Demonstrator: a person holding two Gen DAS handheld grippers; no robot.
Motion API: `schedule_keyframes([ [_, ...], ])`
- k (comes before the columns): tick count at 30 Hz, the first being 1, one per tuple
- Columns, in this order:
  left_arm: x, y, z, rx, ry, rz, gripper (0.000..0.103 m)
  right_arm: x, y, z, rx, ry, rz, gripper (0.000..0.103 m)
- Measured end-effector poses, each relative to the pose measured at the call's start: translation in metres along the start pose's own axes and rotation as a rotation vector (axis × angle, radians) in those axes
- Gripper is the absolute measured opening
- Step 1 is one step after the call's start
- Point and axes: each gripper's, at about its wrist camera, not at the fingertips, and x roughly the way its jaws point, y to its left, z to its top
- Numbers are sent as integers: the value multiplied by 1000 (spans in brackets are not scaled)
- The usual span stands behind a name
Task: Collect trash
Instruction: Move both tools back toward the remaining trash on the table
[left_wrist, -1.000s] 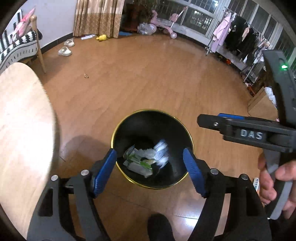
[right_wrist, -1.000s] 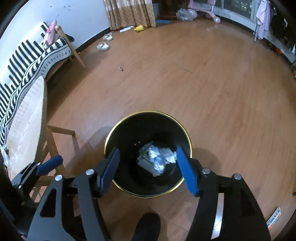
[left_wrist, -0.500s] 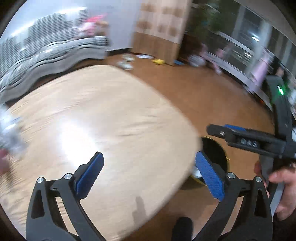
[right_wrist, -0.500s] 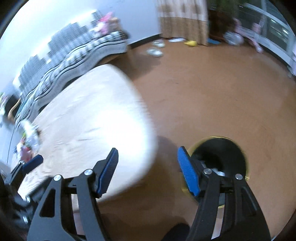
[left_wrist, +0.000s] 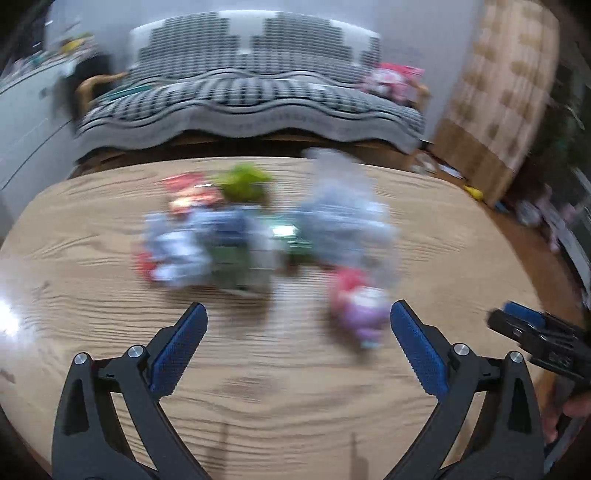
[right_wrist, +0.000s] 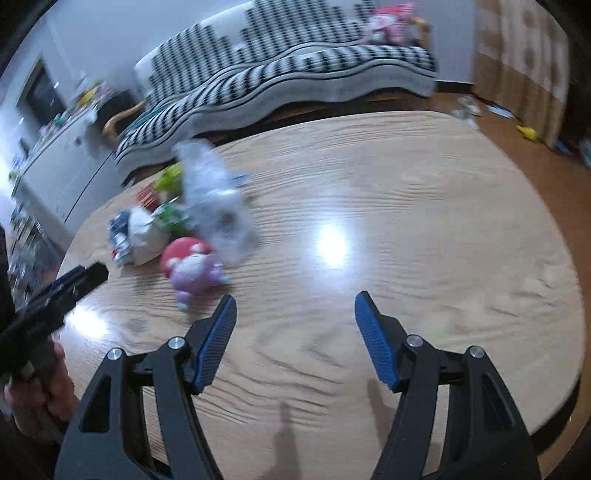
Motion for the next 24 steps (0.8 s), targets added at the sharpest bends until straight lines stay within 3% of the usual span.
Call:
schedule_keyframes([
  [5,24,79,14,-111,14,71,96,33,45,4,-72,35,31,65],
  [9,44,111,23,-158,11,63,96,56,69,3,-127,62,49,65],
  [11,52,111,23,-117,15,51,96,64,79,4,-149,67,51,65],
  [15,69,101,33,-44,1,98,96,77,90,6,-187,72,51,65],
  [18,59,94,35,-55,-24,42,96,81,95,10,-201,72,63,65],
  [24,56,49,41,78,-54,19,97,91,104,13,-247,69,46,65],
])
